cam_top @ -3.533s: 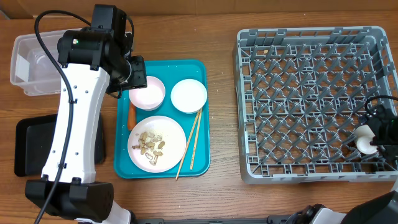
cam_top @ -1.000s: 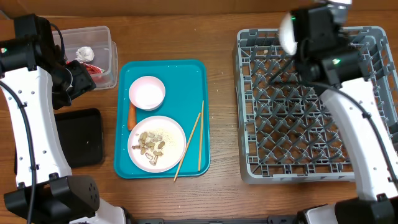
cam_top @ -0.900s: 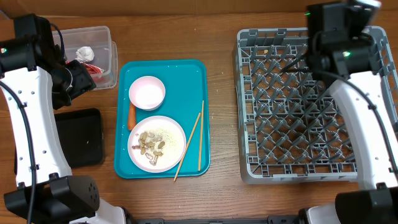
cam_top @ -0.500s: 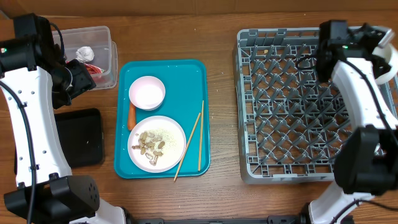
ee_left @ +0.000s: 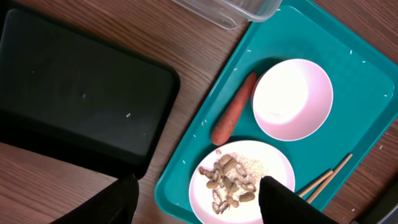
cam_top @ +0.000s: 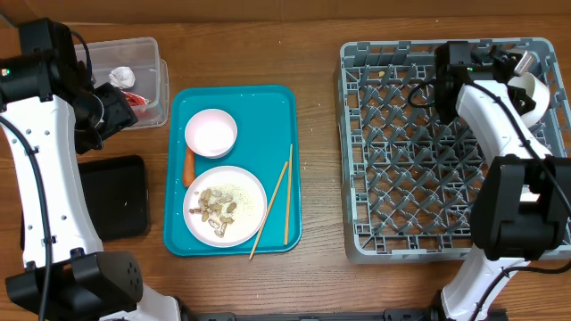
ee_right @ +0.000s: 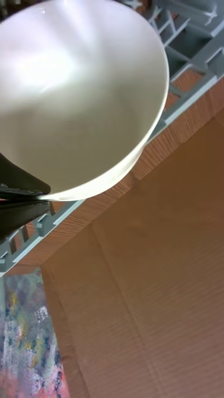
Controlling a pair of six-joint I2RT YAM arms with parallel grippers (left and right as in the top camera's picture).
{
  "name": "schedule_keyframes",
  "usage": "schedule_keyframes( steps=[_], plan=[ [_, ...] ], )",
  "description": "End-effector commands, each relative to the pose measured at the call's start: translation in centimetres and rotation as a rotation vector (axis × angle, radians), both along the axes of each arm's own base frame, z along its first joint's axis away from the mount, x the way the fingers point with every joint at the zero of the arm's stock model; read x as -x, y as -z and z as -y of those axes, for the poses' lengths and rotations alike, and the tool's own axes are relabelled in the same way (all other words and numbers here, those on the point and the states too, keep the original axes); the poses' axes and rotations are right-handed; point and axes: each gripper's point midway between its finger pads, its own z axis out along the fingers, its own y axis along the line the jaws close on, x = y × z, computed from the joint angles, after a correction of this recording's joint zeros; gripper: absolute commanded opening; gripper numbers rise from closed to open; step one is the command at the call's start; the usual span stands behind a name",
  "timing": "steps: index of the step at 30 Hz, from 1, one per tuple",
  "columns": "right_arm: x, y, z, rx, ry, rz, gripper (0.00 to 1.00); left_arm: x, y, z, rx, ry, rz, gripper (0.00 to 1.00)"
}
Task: Sort waste into correct bins and load items into the dishwasher
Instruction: 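Grasp the pale green bowl and place it in the rack's back right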
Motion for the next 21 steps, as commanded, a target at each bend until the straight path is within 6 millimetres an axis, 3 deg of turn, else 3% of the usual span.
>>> schedule_keyframes(
  steps=[1, 4, 12, 19, 21],
  plan=[
    [-0.3, 2.4, -1.3, -0.122, -0.027, -0.006, 0.05, -0.3, -0.7, 0.2, 0.007, -0.008, 0.029, 0.65],
    [0.0, 3.4, -2.1, -0.181, -0.041, -0.041, 0.14, -0.3, -0.7, 0.2, 0.008, -0.008, 0.028, 0.65],
    [-1.3, 3.4, -4.9, -0.186, -0.114, -0.027, 0.17, -0.3, -0.7, 0.2, 0.008, -0.008, 0.028, 0.65],
    [-1.5, 3.1, -6.4, -0.192, -0.137, -0.004, 0.54, -0.3, -0.7, 0.2, 0.008, -0.008, 0.028, 0.65],
    [-1.3, 2.8, -6.8, -0.252, -0.138, 0.034, 0.59, -0.3, -0.7, 0.3, 0.008, -0.008, 0.028, 0.65]
  ],
)
